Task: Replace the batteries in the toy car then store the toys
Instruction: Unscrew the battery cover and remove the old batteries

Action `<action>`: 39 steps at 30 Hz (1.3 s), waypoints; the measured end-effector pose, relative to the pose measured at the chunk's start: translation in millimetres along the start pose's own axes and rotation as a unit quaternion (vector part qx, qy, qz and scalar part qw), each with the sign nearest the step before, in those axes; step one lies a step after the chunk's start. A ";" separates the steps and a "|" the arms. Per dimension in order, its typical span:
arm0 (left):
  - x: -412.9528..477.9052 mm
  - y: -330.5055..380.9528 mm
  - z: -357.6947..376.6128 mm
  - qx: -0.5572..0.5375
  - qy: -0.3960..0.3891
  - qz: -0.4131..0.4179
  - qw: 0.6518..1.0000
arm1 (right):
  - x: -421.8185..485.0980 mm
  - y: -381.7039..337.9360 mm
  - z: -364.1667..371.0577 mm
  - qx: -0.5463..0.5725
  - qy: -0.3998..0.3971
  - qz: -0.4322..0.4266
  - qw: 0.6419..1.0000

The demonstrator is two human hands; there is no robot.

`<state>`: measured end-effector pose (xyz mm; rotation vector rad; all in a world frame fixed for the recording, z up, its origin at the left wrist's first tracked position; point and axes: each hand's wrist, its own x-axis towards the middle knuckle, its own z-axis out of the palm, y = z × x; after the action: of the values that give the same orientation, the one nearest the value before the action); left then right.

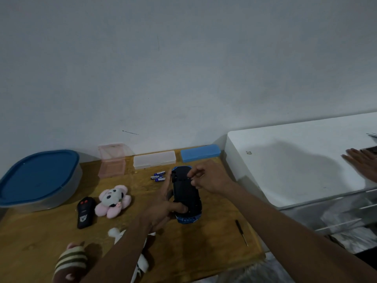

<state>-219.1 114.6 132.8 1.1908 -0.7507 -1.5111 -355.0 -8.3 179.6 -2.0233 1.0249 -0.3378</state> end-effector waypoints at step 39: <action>-3.6 -62.0 18.6 -0.064 0.082 -0.069 0.992 | -67.8 149.1 32.4 -0.089 -0.099 0.165 0.977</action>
<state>-257.5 133.3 84.0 1.2741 -0.4622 -1.5283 -461.1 12.4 52.5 -1.9512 1.2737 0.1348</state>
